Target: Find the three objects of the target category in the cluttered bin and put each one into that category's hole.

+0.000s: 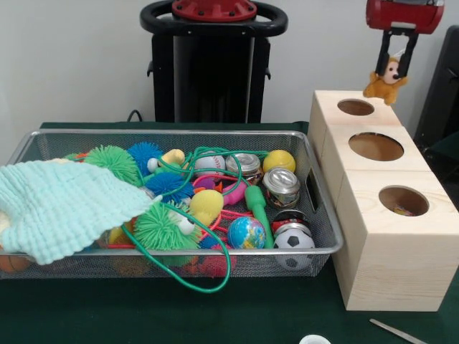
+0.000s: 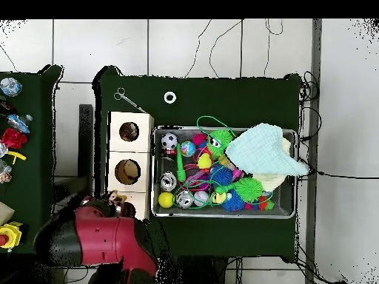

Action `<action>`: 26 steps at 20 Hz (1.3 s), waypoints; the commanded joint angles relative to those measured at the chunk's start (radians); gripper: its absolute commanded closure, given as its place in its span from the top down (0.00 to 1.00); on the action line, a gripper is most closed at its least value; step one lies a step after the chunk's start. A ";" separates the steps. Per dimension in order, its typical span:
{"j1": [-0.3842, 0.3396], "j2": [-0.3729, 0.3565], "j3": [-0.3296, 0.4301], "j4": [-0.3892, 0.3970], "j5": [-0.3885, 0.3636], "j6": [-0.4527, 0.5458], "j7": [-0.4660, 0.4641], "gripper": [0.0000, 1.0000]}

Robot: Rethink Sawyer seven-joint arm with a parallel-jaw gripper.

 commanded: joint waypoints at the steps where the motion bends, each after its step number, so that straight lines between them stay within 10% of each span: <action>1: -0.060 0.018 0.047 0.166 0.018 -0.069 0.177 0.00; 26: -0.011 0.185 0.031 0.108 0.047 -0.138 0.236 0.00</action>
